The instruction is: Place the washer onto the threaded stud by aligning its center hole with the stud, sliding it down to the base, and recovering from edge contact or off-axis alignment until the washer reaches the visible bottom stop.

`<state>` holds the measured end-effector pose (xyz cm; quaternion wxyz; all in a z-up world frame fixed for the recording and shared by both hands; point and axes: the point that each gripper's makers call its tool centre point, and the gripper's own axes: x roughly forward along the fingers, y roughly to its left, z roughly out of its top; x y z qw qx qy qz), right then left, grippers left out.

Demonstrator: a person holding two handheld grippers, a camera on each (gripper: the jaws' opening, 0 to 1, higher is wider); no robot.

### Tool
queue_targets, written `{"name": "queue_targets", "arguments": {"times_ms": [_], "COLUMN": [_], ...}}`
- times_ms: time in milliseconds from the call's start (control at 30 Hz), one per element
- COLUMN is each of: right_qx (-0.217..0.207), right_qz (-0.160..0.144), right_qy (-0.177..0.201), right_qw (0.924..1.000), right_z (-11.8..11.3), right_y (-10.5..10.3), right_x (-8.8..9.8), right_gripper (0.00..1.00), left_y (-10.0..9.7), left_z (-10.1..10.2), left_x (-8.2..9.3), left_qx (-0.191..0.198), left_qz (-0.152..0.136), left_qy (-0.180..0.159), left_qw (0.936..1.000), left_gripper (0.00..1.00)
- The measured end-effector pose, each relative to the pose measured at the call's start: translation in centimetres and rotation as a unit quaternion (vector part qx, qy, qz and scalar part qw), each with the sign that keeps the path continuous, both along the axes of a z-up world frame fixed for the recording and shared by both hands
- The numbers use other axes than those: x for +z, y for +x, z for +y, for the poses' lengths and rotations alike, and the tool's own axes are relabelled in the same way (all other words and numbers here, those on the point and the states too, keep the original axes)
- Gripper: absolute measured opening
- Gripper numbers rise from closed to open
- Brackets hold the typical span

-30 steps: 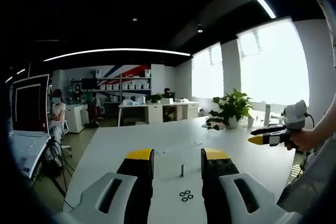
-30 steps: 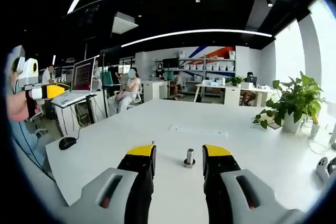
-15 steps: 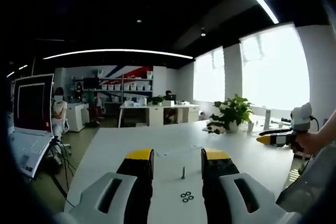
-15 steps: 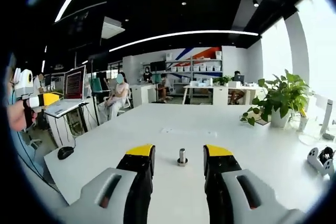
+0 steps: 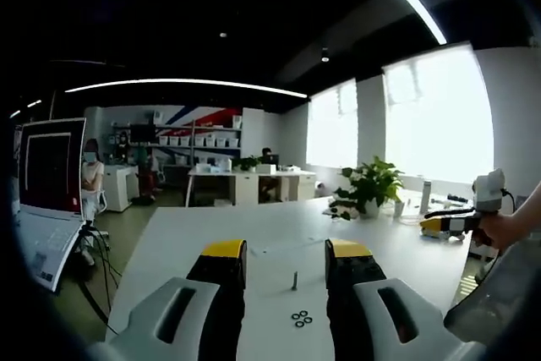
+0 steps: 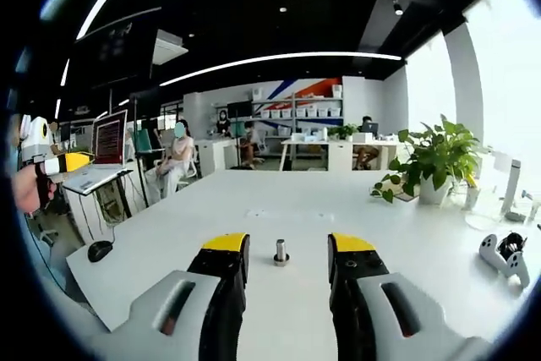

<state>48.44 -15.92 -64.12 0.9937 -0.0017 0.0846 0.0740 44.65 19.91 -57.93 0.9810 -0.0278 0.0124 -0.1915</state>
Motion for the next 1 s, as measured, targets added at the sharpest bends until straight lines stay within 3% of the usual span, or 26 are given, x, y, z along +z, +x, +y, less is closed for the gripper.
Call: {"name": "queue_targets", "arguments": {"times_ms": [367,1000], "right_qx": [0.026,0.052], "right_qz": [-0.011,-0.005], "right_qy": [-0.001,0.011], "right_qw": [0.9996,0.9986], "right_z": [-0.3,0.5], "right_y": [0.8,1.3], "right_x": [0.9,-0.1], "right_gripper": [0.39,0.41], "left_y": [0.2,1.3], "left_z": [0.1,-0.8], "left_x": [-0.2,-0.6], "left_qx": [0.032,0.056], "left_qz": [0.004,0.005], "left_qy": [0.005,0.007], "left_qw": [0.9995,0.9984], "left_gripper": [0.36,0.36]}}
